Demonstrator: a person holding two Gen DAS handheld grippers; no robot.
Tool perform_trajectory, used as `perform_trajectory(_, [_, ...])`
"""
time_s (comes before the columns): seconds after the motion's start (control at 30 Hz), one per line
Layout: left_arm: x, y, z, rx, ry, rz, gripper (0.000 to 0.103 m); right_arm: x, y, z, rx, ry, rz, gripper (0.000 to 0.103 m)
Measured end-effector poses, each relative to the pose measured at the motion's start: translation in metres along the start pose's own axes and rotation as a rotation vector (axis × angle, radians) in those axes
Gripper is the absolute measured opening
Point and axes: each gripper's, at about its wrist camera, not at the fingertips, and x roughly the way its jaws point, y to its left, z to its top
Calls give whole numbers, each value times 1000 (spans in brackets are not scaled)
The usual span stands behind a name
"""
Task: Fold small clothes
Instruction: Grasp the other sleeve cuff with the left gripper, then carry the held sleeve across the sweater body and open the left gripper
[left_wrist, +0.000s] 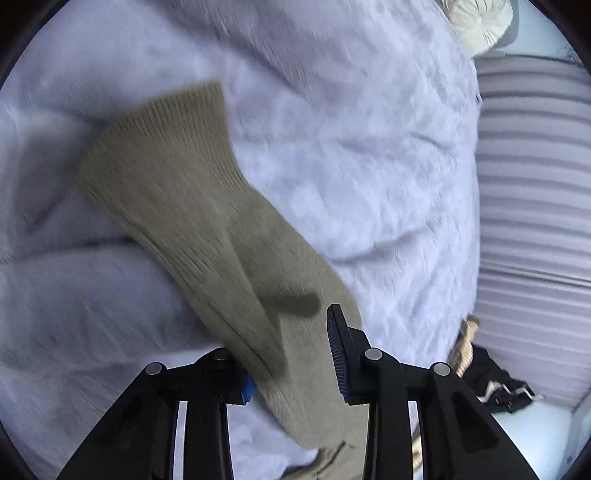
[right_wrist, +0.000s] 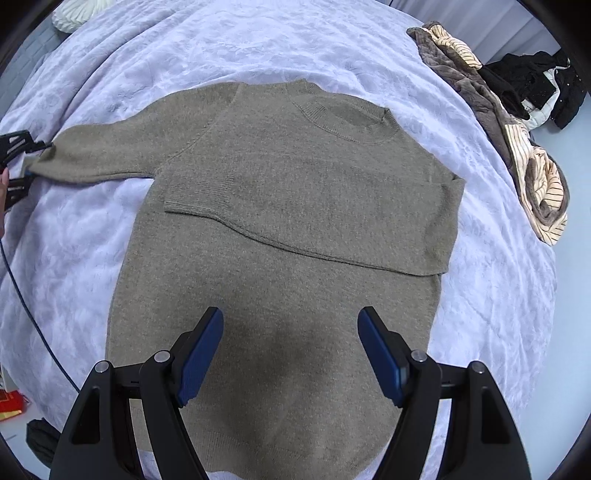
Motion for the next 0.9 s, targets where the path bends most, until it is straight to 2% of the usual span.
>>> perform_trajectory(0.03, [-3, 5, 2, -19, -4, 4, 23, -2, 1, -2, -5, 0, -2, 78])
perform_trajectory(0.13, [4, 21, 14, -85, 36, -3, 23, -9, 4, -7, -25, -5, -8, 78])
perform_trajectory(0.2, [5, 21, 15, -67, 41, 13, 19, -13, 6, -10, -35, -9, -9, 78])
perform_trajectory(0.23, [3, 18, 14, -44, 34, 31, 6, -15, 7, -11, -39, -11, -11, 78])
perform_trajectory(0.33, [-3, 0, 9, -2, 1, 33, 6, -20, 8, -14, -41, -13, -15, 78])
perform_trajectory(0.43, [-14, -24, -3, 108, -30, 85, 6, -26, 6, -16, -25, -23, -9, 78])
perform_trajectory(0.57, [-14, -60, -23, 289, -18, 228, 6, -32, 0, -19, 14, -35, 8, 78])
perform_trajectory(0.67, [-20, -78, -38, 352, -35, 262, 6, -35, -7, -22, 39, -41, 17, 78])
perform_trajectory(0.9, [-22, -135, -93, 553, -113, 431, 6, -31, -30, -33, 60, -42, 23, 78])
